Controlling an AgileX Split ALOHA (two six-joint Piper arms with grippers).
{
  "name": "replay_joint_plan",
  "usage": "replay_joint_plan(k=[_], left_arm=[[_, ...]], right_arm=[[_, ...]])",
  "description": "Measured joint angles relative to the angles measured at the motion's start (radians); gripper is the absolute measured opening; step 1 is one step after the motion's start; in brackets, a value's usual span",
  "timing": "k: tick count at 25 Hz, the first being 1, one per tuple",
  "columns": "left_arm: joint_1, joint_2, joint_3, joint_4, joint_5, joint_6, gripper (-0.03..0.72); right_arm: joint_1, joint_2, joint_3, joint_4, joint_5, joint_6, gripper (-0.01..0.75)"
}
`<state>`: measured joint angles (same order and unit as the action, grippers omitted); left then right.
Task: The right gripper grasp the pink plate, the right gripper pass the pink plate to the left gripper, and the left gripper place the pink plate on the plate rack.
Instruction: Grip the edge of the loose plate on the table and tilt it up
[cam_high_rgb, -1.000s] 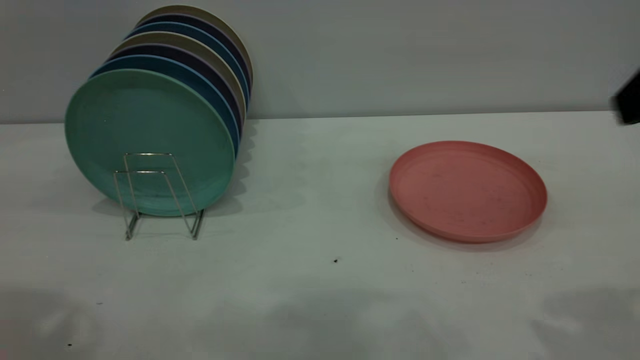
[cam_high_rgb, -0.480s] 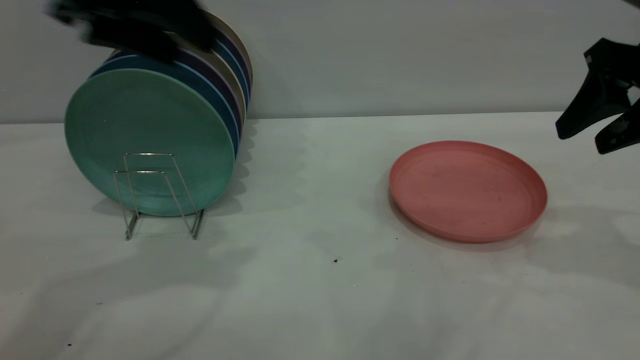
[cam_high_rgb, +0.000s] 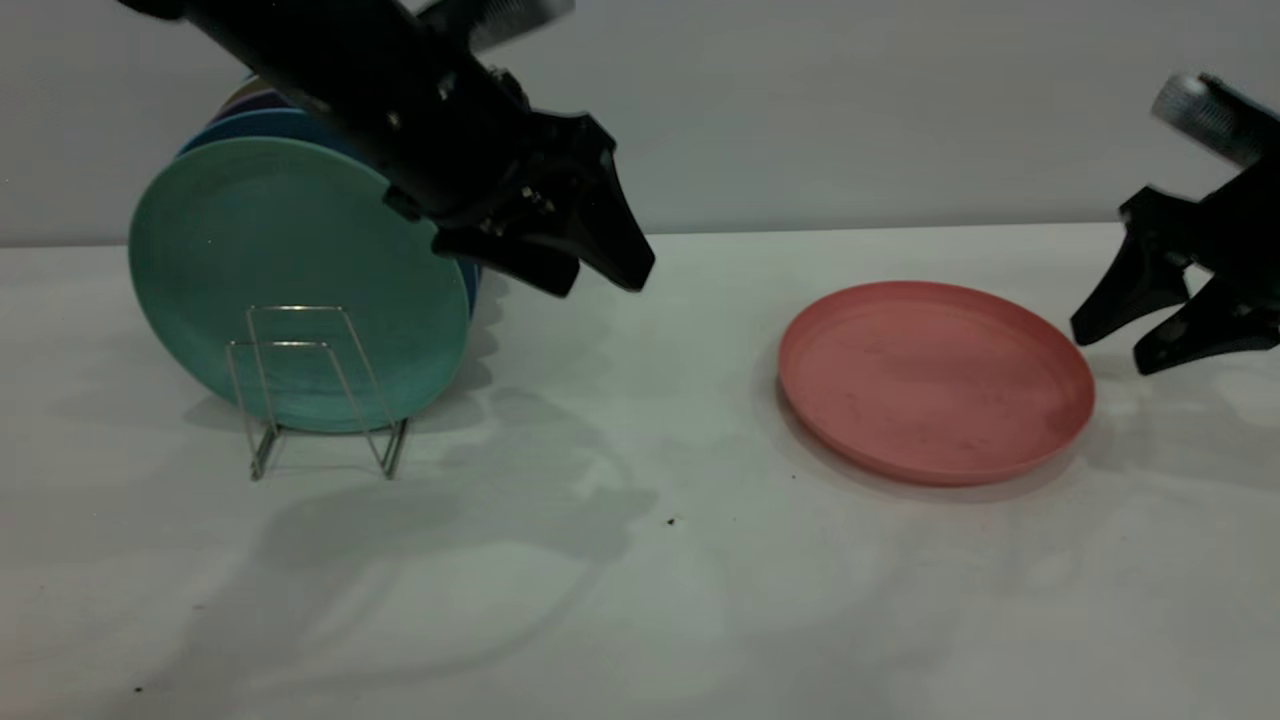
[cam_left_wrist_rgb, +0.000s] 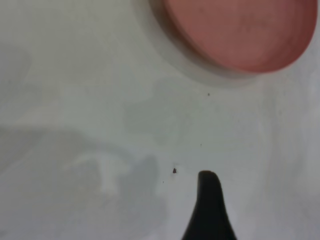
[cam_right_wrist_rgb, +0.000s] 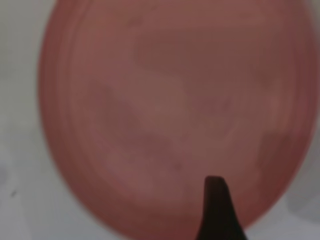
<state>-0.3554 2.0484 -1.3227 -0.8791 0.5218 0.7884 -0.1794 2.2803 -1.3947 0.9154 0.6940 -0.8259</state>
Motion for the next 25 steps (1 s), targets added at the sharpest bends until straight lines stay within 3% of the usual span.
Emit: replay_joint_plan(k=[10,13,16,20,22,25], left_arm=[[0.000,0.001,-0.001,-0.094,0.040,0.000,0.591],[0.000,0.001,-0.001,-0.098,0.040,-0.002,0.591],[0.000,0.001,-0.001,-0.098,0.039,-0.002,0.591],[0.000,0.001,-0.001,-0.098,0.024,-0.002,0.591],[0.000,0.001,-0.001,-0.097,0.019,-0.002,0.591],[0.020,0.001,-0.001,-0.097,0.055,-0.010,0.591]], right_arm=[[-0.008,0.190,-0.155,0.028,0.052,-0.004,0.527],[-0.008,0.206,-0.161,0.081,0.062,-0.026,0.492],[-0.003,0.222,-0.163,0.128,0.079,-0.063,0.372],[0.020,0.235,-0.163,0.140,0.090,-0.147,0.082],[0.029,0.237,-0.163,0.170,0.128,-0.224,0.025],[0.040,0.238,-0.163,0.258,0.228,-0.355,0.018]])
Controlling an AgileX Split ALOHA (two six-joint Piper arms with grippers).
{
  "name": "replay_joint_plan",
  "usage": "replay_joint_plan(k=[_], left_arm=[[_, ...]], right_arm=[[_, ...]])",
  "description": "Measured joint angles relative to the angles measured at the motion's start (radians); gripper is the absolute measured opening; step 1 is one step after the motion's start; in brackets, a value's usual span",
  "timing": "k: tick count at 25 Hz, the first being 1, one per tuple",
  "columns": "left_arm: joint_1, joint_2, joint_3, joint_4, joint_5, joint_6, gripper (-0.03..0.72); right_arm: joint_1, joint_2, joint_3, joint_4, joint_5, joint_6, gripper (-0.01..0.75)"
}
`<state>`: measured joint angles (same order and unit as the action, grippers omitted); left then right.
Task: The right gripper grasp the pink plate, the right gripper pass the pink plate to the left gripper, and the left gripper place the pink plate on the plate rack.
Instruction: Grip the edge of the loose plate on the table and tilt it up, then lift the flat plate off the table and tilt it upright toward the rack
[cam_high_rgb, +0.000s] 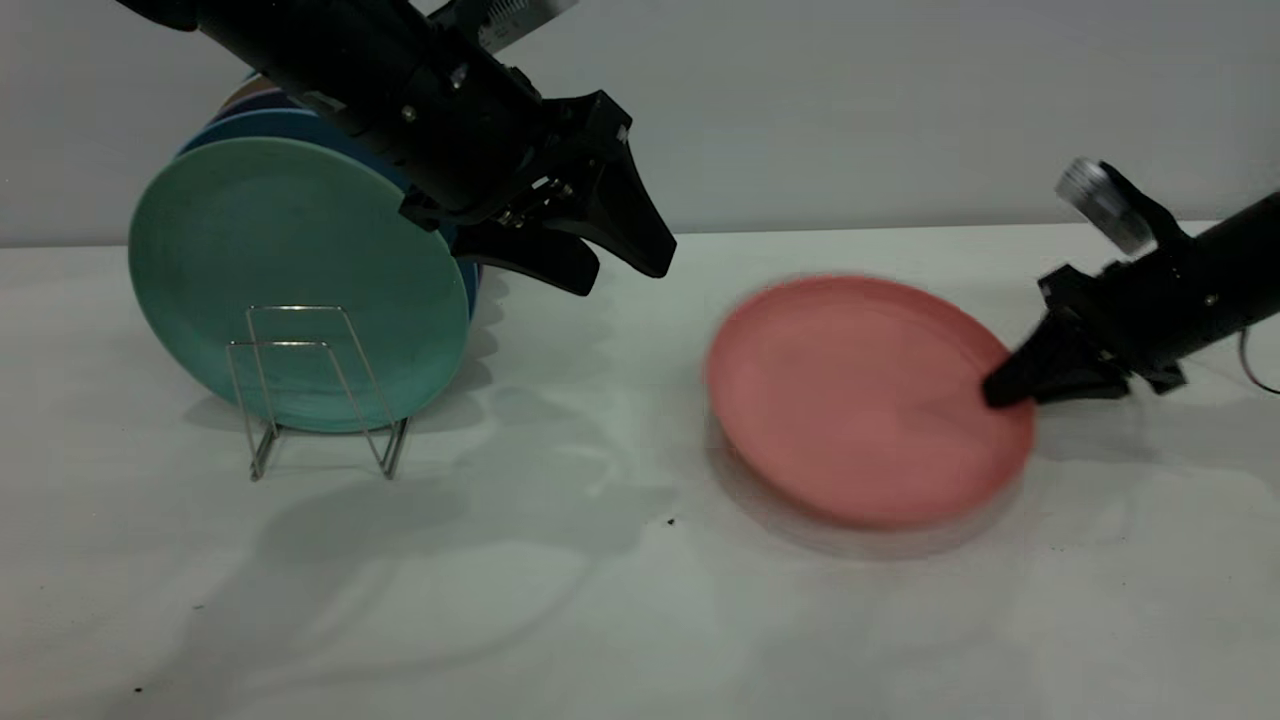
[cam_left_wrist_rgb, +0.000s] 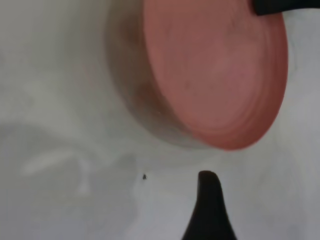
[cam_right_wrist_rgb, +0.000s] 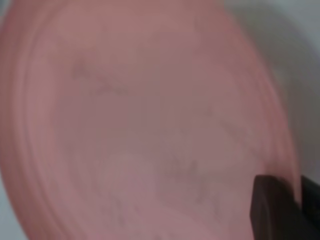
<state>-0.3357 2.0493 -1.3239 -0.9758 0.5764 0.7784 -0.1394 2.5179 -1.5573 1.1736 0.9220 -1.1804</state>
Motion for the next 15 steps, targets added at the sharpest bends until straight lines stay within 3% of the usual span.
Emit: replay_joint_plan(k=[4,7,15], left_arm=[[0.061,0.000,0.000,0.002,0.067,-0.052,0.591],[0.096,0.000,0.000,0.002,0.069,-0.068,0.591],[0.053,0.001,0.000,0.000,0.021,-0.069,0.591]], right_arm=[[0.021,0.000,0.000,0.095,0.136,-0.128,0.017],[0.044,0.000,0.000,0.115,0.167,-0.157,0.017],[0.140,0.000,0.000,0.165,0.164,-0.173,0.017]])
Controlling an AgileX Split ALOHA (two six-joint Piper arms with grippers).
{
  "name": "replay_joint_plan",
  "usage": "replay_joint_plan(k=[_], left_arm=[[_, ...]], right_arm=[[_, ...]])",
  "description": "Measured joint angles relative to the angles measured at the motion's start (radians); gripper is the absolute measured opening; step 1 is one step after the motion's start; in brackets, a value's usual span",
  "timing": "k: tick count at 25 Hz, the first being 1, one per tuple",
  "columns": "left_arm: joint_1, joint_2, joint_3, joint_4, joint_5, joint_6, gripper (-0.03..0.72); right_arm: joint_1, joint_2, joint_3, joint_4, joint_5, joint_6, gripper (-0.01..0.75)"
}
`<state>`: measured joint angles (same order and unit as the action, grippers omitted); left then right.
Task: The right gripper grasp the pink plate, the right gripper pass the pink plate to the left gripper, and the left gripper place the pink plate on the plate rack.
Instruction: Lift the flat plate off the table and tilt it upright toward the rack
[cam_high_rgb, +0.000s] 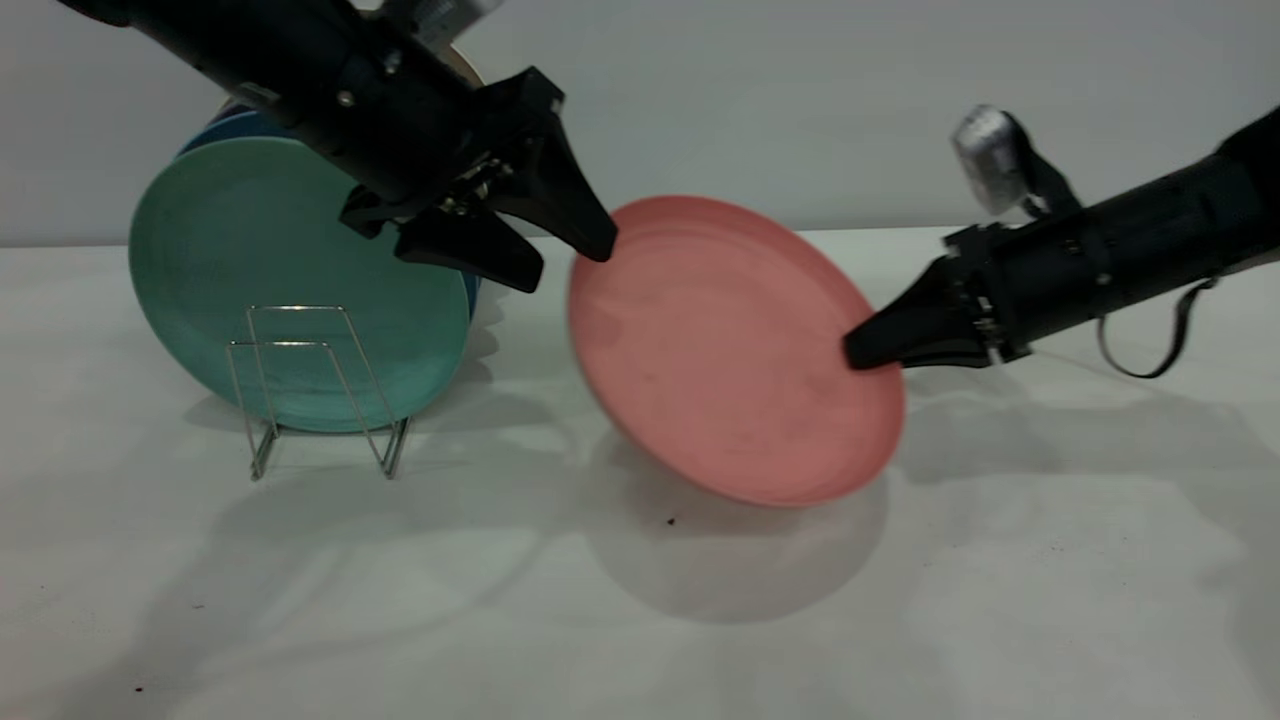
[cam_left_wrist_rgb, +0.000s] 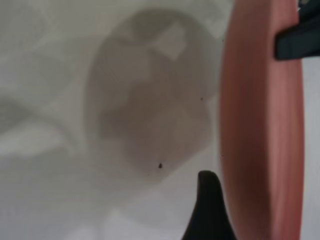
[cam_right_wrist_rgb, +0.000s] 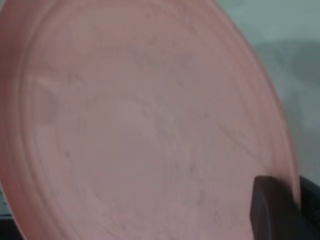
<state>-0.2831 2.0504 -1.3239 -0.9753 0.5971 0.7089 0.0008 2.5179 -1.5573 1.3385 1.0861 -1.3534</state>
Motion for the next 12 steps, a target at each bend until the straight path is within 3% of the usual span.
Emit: replay_joint_plan(k=[5,9,12], left_arm=[[-0.011,0.008,0.000,0.002,-0.018,0.000,0.550],[-0.011,0.008,0.000,0.003,-0.021,-0.001,0.397],[-0.011,0.008,0.000,0.004,-0.021,-0.001,0.226]], right_arm=[[0.015,0.001,0.000,0.036,0.000,-0.003,0.017],[0.013,0.001,0.000,0.041,0.002,-0.003,0.016],[0.016,-0.006,0.000,0.040,0.001,-0.003,0.015]])
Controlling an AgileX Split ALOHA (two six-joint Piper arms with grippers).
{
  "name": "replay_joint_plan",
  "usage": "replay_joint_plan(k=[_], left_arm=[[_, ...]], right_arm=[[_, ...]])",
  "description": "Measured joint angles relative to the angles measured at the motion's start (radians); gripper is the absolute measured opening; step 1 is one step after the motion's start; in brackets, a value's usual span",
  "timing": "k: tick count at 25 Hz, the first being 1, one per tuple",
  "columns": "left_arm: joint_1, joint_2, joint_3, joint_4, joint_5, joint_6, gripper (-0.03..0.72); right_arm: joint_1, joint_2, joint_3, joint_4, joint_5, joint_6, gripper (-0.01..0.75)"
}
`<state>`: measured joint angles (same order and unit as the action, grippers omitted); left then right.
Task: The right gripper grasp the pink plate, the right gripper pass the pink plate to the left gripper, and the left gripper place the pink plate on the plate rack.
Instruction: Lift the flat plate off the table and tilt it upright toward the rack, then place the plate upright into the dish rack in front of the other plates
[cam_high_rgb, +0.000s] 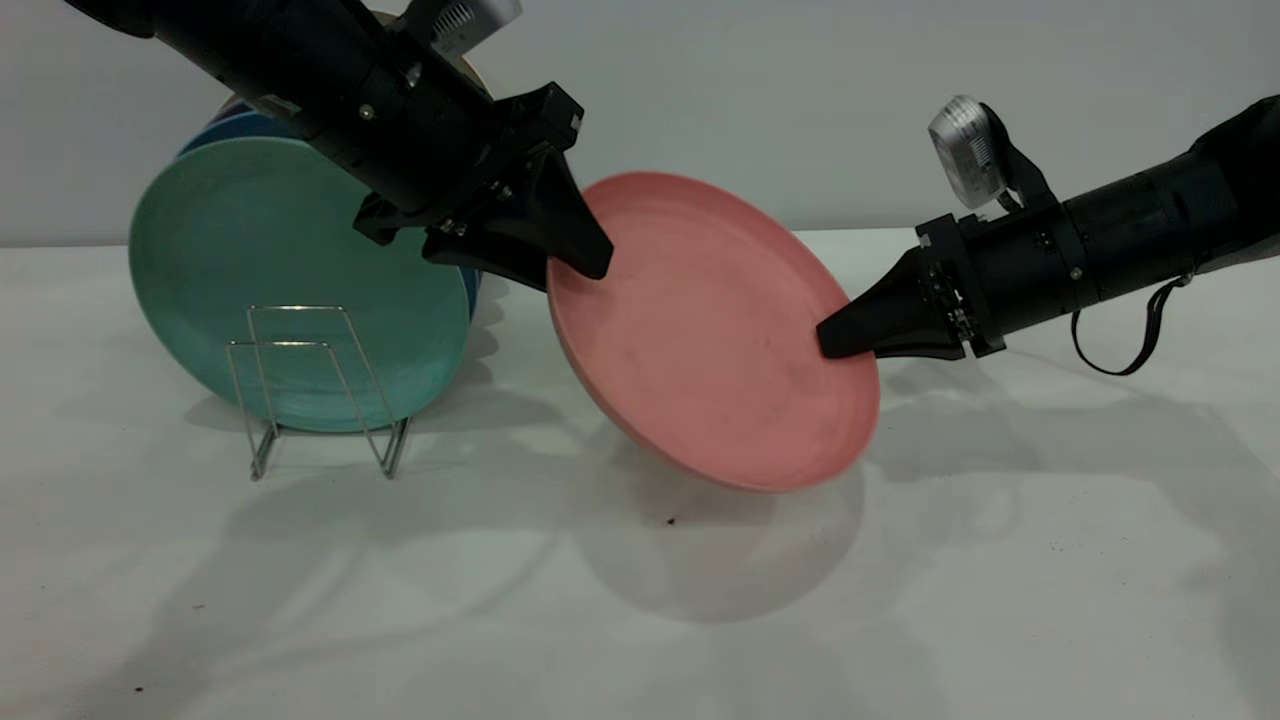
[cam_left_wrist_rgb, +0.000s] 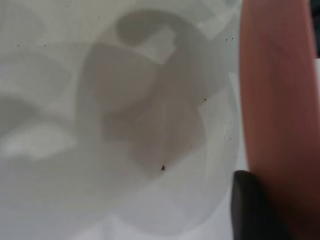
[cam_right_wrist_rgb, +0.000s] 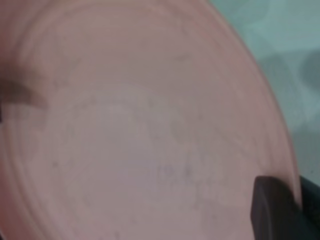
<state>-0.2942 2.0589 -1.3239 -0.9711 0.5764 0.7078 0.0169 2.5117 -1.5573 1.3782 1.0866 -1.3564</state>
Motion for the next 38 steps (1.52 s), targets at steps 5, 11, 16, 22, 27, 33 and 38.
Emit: replay_joint_plan(k=[5,11,16,22,27,33,38], left_arm=[[0.005,0.001,0.000,0.035,-0.035,-0.003,0.105],[0.002,-0.002,-0.013,0.047,0.002,0.071,0.033],[0.002,-0.049,-0.046,0.115,0.046,0.166,0.022],[0.011,-0.175,-0.052,0.421,0.097,0.184,0.022],[0.048,-0.323,-0.052,0.732,0.130,0.200,0.022],[0.055,-0.442,-0.052,1.056,0.144,0.335,0.022],[0.055,-0.458,-0.052,1.204,0.145,0.472,0.022]], right_arm=[[0.000,-0.049,0.000,-0.019,-0.001,0.007,0.046],[0.005,-0.194,0.001,-0.070,0.058,0.087,0.314],[0.000,-0.389,0.001,-0.150,0.065,0.158,0.553],[-0.021,-0.672,0.001,-0.325,0.095,0.376,0.550],[-0.007,-0.898,0.004,-0.603,0.128,0.612,0.447],[0.044,-1.138,0.051,-0.850,0.142,0.837,0.372],[0.054,-1.356,0.295,-0.878,0.153,0.874,0.356]])
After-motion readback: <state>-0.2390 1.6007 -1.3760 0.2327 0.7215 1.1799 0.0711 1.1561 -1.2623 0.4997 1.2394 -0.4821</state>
